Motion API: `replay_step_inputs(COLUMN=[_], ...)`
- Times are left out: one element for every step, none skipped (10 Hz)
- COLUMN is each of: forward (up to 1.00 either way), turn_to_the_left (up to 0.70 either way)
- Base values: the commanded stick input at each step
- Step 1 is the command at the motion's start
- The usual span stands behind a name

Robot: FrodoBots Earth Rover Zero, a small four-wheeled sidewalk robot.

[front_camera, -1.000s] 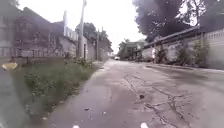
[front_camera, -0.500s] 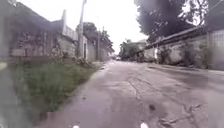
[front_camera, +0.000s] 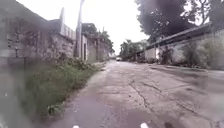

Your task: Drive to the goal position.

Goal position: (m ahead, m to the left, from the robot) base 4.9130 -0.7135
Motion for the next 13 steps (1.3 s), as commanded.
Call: replay_step_inputs(forward=[0.85, 0.85, 0.85, 0.85, 0.85, 0.85, 0.85, 0.85, 0.85, 0.85, 0.85, 0.85, 0.85], turn_to_the_left=[0.0, 0.0, 0.0, 0.0, 0.0, 0.0, 0.0, 0.0, 0.0, 0.0, 0.0, 0.0, 0.0])
